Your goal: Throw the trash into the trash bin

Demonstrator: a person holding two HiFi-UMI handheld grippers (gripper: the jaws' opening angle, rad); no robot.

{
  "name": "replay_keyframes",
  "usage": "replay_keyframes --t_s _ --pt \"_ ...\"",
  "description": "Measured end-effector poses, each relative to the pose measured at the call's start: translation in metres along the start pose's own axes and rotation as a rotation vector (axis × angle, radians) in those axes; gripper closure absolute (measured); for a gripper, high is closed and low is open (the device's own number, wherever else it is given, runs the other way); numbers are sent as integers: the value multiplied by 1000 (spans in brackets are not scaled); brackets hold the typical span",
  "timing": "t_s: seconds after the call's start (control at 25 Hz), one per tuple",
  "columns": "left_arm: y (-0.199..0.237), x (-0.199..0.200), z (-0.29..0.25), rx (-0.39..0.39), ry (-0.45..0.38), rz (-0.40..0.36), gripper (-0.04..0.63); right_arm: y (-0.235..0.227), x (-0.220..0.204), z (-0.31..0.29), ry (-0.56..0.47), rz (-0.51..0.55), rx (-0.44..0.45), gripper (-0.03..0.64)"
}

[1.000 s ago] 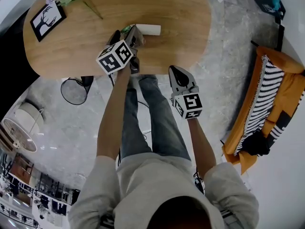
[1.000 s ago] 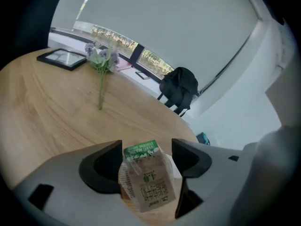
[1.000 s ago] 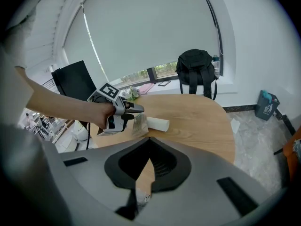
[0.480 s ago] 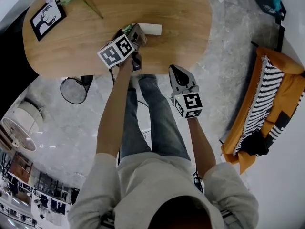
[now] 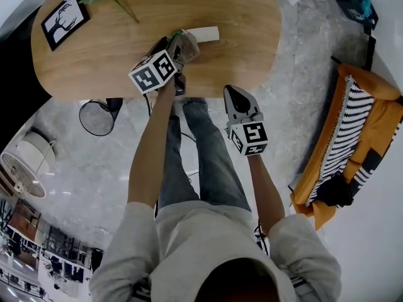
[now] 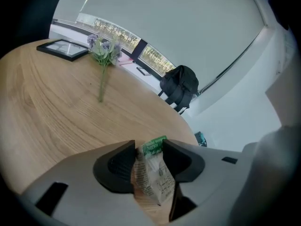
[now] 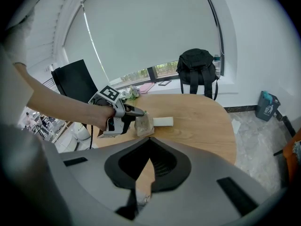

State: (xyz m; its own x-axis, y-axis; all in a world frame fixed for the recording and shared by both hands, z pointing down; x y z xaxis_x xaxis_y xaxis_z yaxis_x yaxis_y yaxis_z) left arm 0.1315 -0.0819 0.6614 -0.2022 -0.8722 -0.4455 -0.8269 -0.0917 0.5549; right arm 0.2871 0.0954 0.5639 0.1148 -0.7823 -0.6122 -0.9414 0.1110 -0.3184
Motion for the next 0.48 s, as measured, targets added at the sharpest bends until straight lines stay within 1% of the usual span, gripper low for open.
replay_keyframes --t_s 0.16,0.32,0.48 --pt "0 -4 1 -29 17 3 407 5 0 2 1 6 6 588" --pt "-5 -1 9 -54 -2 -75 439 5 -1 1 1 10 10 588" --pt "-7 -3 19 -77 -30 -110 462 8 -2 1 1 11 12 588"
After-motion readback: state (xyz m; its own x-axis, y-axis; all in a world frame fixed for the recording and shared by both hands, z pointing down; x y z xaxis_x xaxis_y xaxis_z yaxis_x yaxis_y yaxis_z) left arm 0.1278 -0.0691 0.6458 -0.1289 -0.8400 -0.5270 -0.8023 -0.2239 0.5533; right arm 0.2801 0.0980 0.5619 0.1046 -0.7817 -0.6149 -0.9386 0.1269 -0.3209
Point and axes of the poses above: the fingertips, and each gripper's own axes: z backward along the fingers, y to its left, x out of its top, the point moved 4 cm from there along z, backward along the fingers, and after that the axes turned 4 degrees about -z, right-handed, at the moved point
